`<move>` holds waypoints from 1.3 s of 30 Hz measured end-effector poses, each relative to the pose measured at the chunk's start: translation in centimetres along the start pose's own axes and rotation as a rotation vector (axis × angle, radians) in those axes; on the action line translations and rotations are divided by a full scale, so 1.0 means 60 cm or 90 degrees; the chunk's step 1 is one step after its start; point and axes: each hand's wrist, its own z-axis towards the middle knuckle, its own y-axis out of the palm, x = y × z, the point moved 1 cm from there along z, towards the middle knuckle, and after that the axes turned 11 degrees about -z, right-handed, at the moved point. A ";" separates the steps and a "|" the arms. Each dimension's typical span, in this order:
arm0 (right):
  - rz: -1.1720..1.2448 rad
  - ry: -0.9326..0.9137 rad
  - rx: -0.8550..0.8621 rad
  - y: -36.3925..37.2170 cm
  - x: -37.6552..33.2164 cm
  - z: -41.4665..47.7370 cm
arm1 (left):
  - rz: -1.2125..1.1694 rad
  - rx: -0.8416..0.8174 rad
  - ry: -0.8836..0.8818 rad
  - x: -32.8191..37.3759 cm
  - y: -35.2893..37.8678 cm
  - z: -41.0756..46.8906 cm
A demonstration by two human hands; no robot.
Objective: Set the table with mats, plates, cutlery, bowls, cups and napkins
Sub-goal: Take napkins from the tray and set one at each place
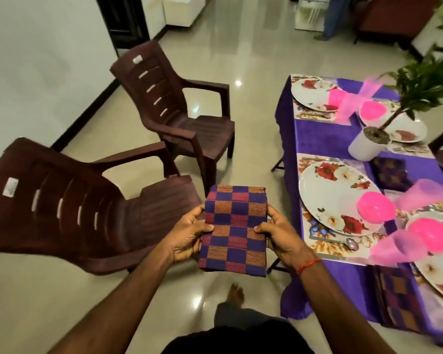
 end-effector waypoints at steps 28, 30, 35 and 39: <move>0.057 -0.148 0.441 -0.285 -0.101 0.225 | 0.153 0.026 -0.140 0.091 0.239 0.490; 0.056 -0.155 0.458 -0.302 -0.108 0.234 | 0.164 0.024 -0.164 0.094 0.254 0.517; 0.075 -0.159 0.492 -0.349 -0.151 0.280 | 0.081 -0.003 -0.241 0.125 0.299 0.596; 0.135 -0.140 0.547 -0.379 -0.189 0.346 | 0.137 -0.121 -0.244 0.177 0.332 0.682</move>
